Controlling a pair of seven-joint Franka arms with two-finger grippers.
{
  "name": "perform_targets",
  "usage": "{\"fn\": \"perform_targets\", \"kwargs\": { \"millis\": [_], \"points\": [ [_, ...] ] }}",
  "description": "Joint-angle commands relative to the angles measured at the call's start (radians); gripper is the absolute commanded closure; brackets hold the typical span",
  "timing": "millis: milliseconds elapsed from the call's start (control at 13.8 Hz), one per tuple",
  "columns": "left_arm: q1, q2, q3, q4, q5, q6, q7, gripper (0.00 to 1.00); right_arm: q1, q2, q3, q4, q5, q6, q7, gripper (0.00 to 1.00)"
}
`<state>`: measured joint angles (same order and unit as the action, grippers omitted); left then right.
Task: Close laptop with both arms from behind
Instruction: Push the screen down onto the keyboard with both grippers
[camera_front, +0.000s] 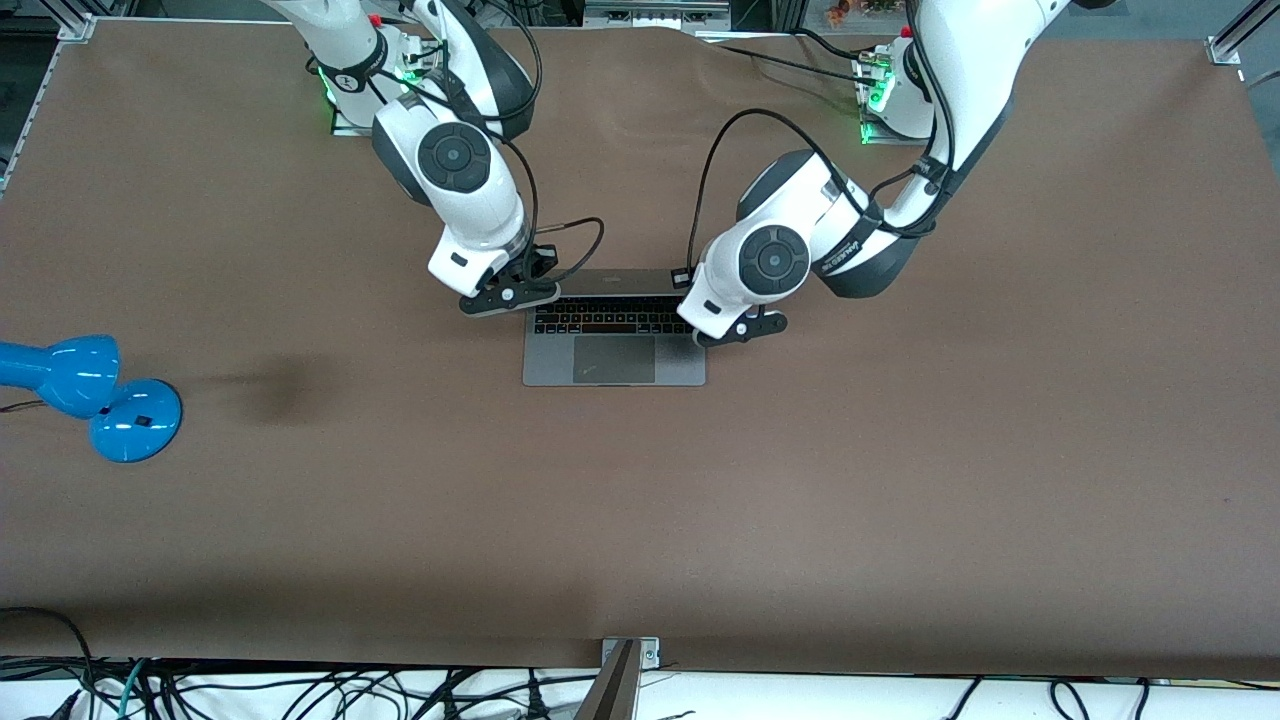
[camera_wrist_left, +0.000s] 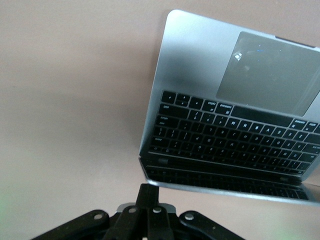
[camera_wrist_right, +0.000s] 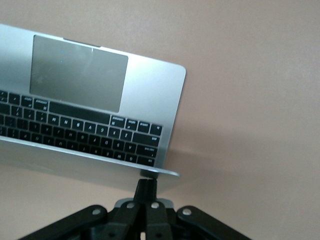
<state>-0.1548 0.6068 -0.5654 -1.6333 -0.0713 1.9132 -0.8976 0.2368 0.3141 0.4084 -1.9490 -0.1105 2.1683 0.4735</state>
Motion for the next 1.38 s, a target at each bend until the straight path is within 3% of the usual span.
{"fn": "perform_targets", "kwargs": {
  "millis": [0, 653, 1016, 1306],
  "points": [
    [-0.012, 0.066, 0.012, 0.079, 0.038, 0.006, -0.014, 1.00, -0.002, 0.071, -0.002, 0.067, -0.035, 0.001, 0.008, 1.00],
    [-0.012, 0.139, 0.022, 0.086, 0.096, 0.108, -0.014, 1.00, -0.001, 0.241, -0.043, 0.208, -0.101, 0.022, 0.008, 1.00],
    [-0.019, 0.191, 0.035, 0.086, 0.125, 0.181, -0.015, 1.00, 0.006, 0.302, -0.043, 0.217, -0.126, 0.064, 0.010, 1.00],
    [-0.100, 0.206, 0.122, 0.093, 0.120, 0.216, -0.017, 1.00, 0.007, 0.358, -0.043, 0.240, -0.130, 0.113, 0.016, 1.00]
  ]
}}
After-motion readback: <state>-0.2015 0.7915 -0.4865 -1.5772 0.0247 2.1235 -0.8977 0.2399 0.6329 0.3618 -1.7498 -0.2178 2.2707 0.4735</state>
